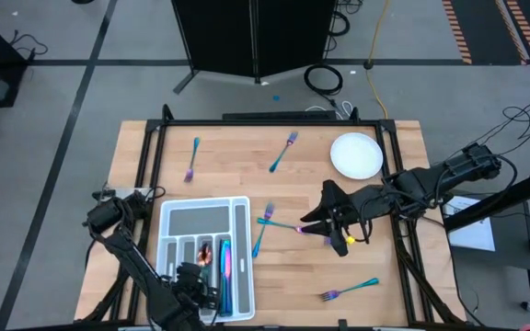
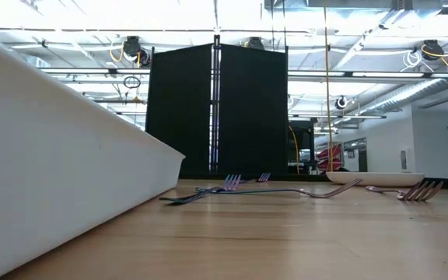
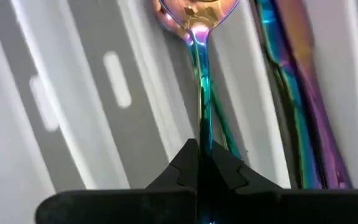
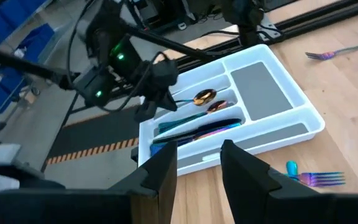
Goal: Sort silverware
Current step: Put the iridescent spoon into the cutlery tray, then put the middle iridescent fork into the cutlery tray
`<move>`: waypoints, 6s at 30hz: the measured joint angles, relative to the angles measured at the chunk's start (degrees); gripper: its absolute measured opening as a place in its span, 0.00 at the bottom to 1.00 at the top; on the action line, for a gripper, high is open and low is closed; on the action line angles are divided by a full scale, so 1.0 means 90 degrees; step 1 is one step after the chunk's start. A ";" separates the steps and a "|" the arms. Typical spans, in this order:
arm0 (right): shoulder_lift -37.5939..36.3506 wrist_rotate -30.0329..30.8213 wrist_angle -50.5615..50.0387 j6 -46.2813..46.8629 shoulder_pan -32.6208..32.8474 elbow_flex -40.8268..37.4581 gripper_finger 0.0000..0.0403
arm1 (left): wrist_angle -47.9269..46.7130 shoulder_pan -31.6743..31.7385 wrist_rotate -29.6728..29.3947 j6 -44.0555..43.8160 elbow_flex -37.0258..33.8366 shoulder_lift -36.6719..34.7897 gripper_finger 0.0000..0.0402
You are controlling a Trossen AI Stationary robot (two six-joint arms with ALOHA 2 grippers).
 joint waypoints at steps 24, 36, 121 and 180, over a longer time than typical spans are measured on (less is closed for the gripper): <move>-0.0002 -0.0104 -0.0386 -0.0288 0.0540 0.0000 0.27 | 0.0040 0.0753 0.0374 -0.0317 0.0000 0.0211 0.05; -0.0002 -0.0337 -0.0385 -0.0153 0.0537 0.0000 0.27 | 0.0041 0.0868 0.1353 -0.0591 0.0000 0.0473 0.06; -0.0542 0.2010 -0.4142 0.4349 0.1093 0.0002 0.27 | 0.5590 0.5402 0.2032 1.6410 -0.0012 0.0553 0.31; -0.0741 0.1830 -0.4238 0.4138 0.1164 0.0000 0.27 | 0.6454 0.5527 0.1275 1.2234 -0.0019 0.0169 0.00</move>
